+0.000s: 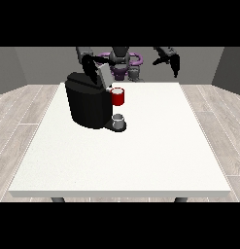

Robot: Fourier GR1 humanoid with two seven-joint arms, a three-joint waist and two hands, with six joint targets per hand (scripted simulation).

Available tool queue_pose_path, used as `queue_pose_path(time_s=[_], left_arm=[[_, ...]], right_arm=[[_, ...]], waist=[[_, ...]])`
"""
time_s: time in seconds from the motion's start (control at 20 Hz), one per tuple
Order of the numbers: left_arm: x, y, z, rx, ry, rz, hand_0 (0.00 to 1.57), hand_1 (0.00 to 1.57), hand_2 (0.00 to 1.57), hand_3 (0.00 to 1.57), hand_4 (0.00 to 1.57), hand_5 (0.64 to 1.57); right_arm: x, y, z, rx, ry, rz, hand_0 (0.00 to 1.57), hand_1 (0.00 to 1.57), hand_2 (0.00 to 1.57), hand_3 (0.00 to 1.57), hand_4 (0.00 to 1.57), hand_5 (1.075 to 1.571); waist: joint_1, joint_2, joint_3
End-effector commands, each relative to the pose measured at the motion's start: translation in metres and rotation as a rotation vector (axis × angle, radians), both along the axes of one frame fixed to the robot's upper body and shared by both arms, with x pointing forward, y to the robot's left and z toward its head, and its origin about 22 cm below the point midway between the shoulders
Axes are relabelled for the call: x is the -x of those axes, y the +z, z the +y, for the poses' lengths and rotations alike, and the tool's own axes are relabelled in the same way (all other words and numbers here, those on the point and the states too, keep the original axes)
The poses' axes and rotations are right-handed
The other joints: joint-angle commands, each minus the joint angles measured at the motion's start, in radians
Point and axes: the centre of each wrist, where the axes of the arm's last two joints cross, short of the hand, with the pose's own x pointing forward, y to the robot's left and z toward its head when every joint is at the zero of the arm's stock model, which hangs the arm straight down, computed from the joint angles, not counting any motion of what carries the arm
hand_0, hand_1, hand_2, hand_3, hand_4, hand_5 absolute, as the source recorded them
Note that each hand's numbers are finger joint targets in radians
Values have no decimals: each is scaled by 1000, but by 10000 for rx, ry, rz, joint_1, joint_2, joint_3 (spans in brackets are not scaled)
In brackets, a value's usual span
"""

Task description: Insert the coffee pod into the coffee machine and close the lid

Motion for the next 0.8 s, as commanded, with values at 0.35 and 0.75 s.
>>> queue_pose_path(time_s=[0.35,0.75], left_arm=[[-1,10,-19,-180,-884,-121,0,0,0,0,411,1571],[-3,9,-40,20,-434,-131,0,0,0,0,337,1571]], right_arm=[[-19,47,36,1022,575,-922,0,0,0,0,0,1571],[-22,66,85,2036,1138,-1726,0,0,0,0,102,1571]], waist=[[911,299,-2],[916,572,-5]])
